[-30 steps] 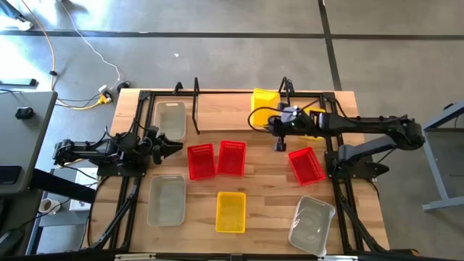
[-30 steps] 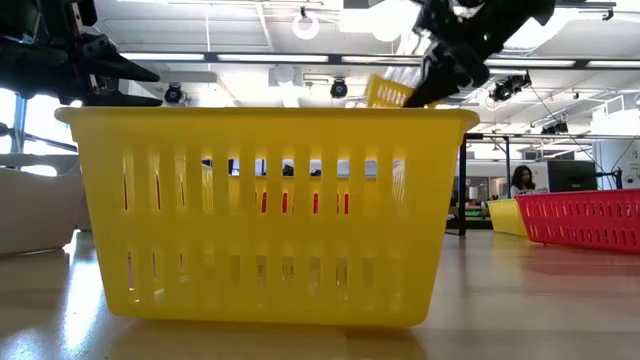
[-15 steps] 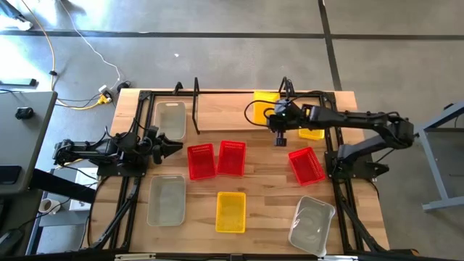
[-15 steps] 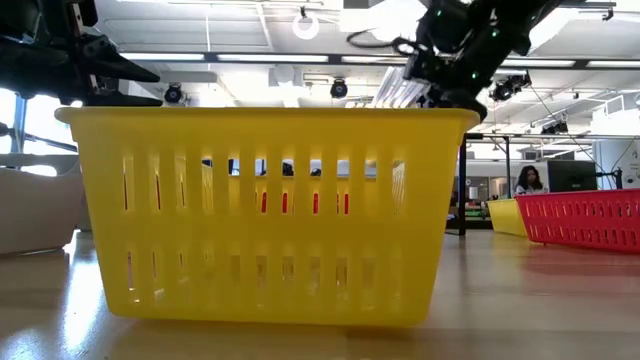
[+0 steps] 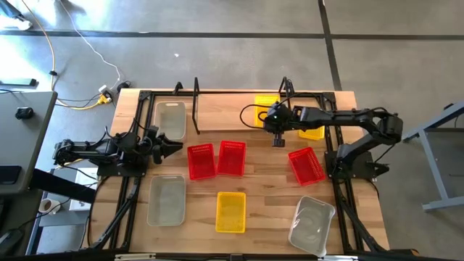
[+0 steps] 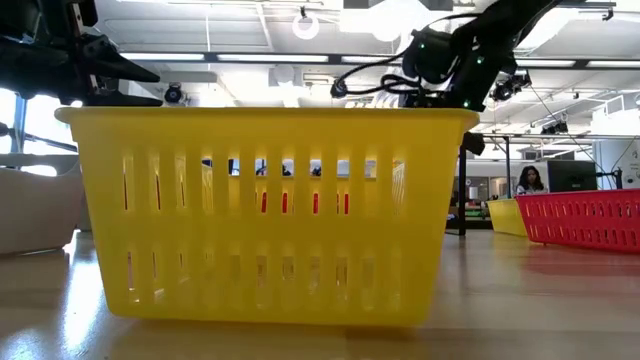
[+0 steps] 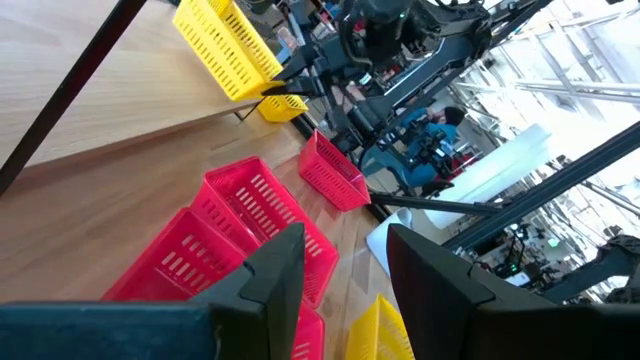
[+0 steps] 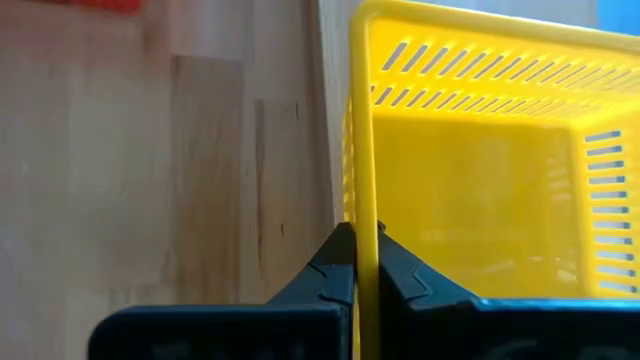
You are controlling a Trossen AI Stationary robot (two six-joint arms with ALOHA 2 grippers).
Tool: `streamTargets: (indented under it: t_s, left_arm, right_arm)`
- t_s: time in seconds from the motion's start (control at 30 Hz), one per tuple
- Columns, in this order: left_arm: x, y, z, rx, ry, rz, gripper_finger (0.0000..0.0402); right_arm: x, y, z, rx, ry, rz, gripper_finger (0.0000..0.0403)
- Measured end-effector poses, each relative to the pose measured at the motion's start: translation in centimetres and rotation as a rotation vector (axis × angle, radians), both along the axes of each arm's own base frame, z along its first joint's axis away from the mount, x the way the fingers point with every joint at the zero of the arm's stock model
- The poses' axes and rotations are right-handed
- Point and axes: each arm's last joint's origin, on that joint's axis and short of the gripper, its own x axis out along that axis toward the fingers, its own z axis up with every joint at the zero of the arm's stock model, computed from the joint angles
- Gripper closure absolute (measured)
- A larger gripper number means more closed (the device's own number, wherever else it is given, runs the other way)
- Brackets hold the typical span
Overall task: Stack baskets on shelf by color
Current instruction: Put the middle yellow bin on the shelf
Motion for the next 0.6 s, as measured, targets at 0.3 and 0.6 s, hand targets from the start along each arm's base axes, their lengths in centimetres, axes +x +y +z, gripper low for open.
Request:
streamTargets:
  t_s: [0.3,0.6]
  left_arm:
    - [0.0,0.0,0.0,0.0,0.0,0.0,0.0268]
    - [0.0,0.0,0.0,0.0,0.0,0.0,0.0268]
  right_arm:
    - [0.07,-0.22,-0.43,-0.017,0.032,0.032,0.0403]
    - [0.04,-0.27,-0.42,-0.034,0.038,0.017,0.0403]
